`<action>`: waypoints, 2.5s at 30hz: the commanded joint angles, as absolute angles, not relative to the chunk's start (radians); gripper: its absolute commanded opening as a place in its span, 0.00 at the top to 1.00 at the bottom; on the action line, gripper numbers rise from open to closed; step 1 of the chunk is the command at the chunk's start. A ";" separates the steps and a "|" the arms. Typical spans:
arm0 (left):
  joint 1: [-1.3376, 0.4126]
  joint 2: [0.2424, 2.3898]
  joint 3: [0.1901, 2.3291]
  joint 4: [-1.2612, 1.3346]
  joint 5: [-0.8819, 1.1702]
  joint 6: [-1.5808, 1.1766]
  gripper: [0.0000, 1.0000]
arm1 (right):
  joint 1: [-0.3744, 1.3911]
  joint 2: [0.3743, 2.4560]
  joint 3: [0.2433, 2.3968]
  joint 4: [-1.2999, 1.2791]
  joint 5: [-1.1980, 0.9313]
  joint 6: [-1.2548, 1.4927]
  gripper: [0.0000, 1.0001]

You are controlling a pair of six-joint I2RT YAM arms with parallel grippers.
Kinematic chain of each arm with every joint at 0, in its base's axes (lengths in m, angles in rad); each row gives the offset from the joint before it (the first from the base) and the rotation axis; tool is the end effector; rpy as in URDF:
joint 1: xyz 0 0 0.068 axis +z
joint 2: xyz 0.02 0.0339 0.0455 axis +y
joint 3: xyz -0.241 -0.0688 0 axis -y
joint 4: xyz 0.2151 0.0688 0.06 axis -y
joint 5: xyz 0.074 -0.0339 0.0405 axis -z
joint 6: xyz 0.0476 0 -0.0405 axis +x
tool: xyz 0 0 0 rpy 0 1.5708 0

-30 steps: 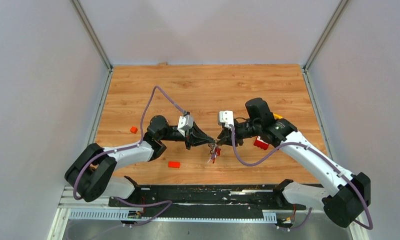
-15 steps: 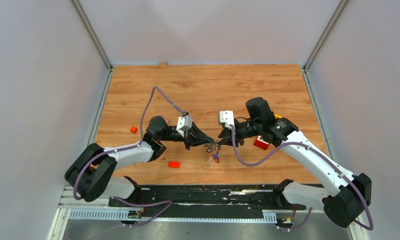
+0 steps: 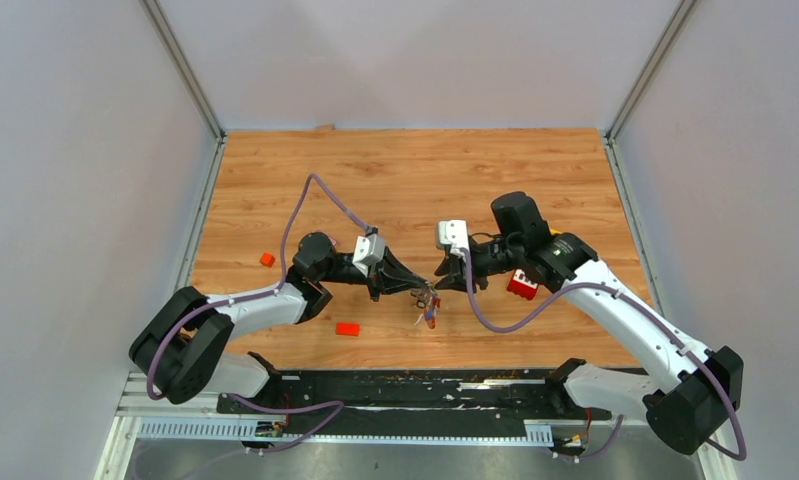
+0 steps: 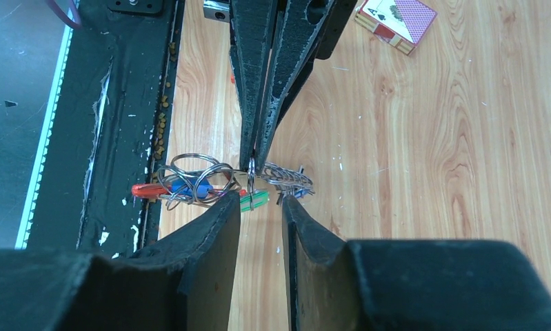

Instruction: Put the keys on the keyring

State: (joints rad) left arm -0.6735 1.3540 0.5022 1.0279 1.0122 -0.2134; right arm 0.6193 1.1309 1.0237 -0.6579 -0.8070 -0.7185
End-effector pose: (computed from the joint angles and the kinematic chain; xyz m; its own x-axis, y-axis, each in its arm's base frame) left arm 0.1723 -0.1891 0.2439 -0.0744 -0.0842 -0.9937 0.9899 -0.1272 -0.0633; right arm 0.1549 0.1527 0.2941 0.1190 -0.4743 -0.8723 -0.9928 -0.0683 -0.0983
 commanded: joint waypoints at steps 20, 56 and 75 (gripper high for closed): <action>-0.671 1.320 0.507 1.046 1.020 -0.176 1.00 | 0.656 1.150 1.050 -0.625 -0.809 -0.711 1.00; -0.671 1.271 0.661 0.535 1.005 0.114 0.71 | 0.788 1.242 1.237 -0.784 -0.458 -0.748 1.00; -0.673 1.302 0.639 0.605 1.001 0.091 0.78 | 0.801 1.250 1.241 -0.802 -0.450 -0.752 1.00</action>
